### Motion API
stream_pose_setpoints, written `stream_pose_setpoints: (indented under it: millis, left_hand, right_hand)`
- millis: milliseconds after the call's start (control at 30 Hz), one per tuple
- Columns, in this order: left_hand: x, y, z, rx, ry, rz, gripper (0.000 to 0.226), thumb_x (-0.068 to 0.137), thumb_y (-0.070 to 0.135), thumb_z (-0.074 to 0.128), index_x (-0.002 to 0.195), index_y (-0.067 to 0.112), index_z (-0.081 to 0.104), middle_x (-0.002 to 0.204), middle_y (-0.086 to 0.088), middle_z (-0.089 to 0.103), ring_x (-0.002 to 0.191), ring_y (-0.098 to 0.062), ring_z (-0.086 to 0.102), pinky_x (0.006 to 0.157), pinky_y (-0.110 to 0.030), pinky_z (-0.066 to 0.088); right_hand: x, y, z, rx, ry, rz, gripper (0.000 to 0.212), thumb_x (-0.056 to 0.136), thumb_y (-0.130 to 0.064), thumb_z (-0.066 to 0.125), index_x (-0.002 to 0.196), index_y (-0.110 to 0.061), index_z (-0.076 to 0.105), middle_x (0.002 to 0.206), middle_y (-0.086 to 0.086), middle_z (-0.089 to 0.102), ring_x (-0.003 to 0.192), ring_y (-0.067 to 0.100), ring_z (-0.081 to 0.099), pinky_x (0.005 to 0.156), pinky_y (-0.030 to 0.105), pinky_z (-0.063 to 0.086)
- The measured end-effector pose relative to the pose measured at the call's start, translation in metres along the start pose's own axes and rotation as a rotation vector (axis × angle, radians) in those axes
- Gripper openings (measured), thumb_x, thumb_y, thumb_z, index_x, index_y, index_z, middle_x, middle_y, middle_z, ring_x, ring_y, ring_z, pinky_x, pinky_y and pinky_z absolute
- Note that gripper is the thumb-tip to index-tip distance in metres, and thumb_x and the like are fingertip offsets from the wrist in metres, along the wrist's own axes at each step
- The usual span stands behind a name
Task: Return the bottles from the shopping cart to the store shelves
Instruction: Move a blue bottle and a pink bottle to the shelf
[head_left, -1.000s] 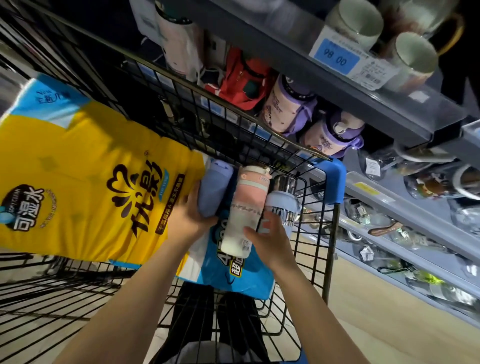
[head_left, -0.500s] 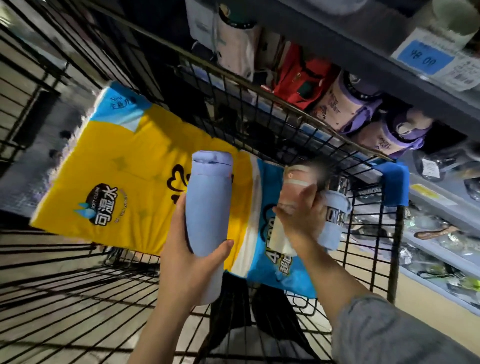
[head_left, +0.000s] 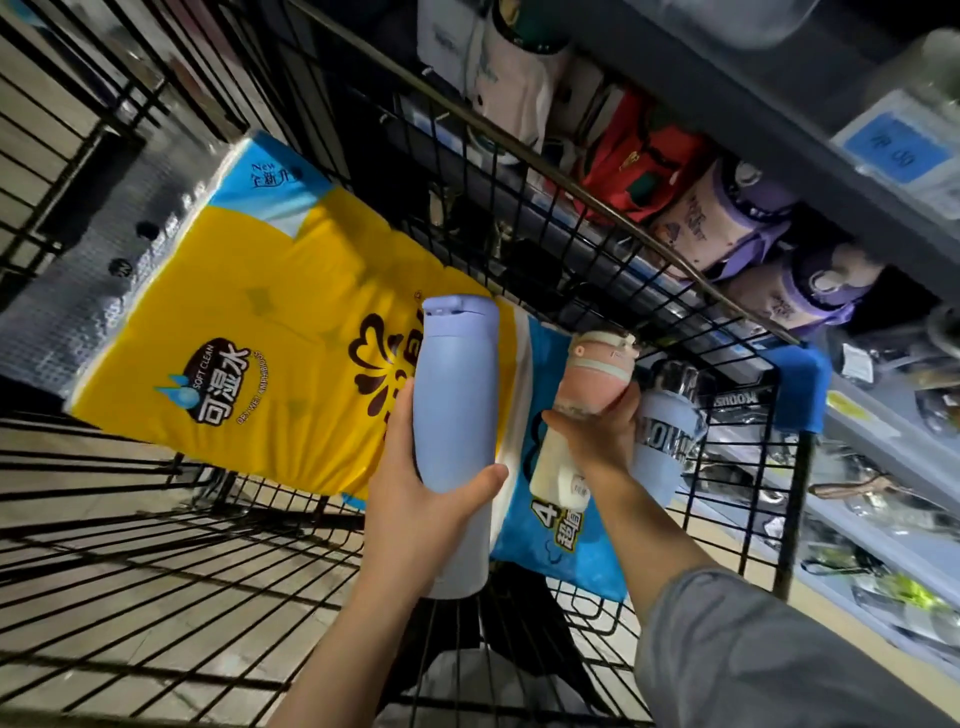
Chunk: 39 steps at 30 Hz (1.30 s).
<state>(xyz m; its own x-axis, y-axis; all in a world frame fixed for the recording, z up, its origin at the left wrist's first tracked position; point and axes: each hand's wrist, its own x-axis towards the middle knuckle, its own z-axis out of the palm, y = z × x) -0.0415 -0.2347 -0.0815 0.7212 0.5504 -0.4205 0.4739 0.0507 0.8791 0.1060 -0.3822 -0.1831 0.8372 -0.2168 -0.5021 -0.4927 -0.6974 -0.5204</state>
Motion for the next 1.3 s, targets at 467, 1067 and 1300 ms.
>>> stream_pose_setpoints:
  millis: [467, 1067, 1300]
  left_hand:
    - [-0.021, 0.028, 0.018, 0.044, -0.007, 0.223, 0.1, 0.054, 0.048, 0.078, 0.139, 0.051, 0.026, 0.12, 0.045, 0.038, 0.101, 0.023, 0.046, 0.074, -0.018, 0.045]
    - [-0.296, 0.057, 0.271, 0.002, -0.384, 0.559, 0.097, 0.058, 0.039, 0.088, 0.13, 0.055, 0.025, 0.115, 0.055, 0.038, 0.097, 0.029, 0.045, 0.071, 0.004, 0.038]
    - [-0.386, 0.075, 0.376, -0.028, -0.629, 0.657, 0.103, 0.049, 0.062, 0.08, 0.135, 0.058, 0.024, 0.123, 0.057, 0.031, 0.106, 0.03, 0.039, 0.077, -0.009, 0.043]
  right_hand:
    - [-0.106, 0.018, -0.122, 0.589, -0.175, -0.372, 0.105, 0.054, -0.001, 0.089, 0.128, -0.049, 0.034, 0.12, -0.008, 0.057, 0.101, 0.003, 0.064, 0.072, 0.016, 0.053]
    - [-0.179, 0.295, -0.412, 1.084, 0.052, -0.412, 0.11, 0.04, -0.04, 0.087, 0.138, -0.022, 0.039, 0.116, 0.013, 0.062, 0.093, 0.026, 0.067, 0.069, 0.037, 0.055]
    - [-0.214, 0.4, -0.519, 1.357, 0.292, -0.429, 0.068, 0.057, -0.037, 0.068, 0.123, -0.029, 0.053, 0.096, 0.001, 0.07, 0.079, 0.021, 0.068, 0.062, 0.036, 0.056]
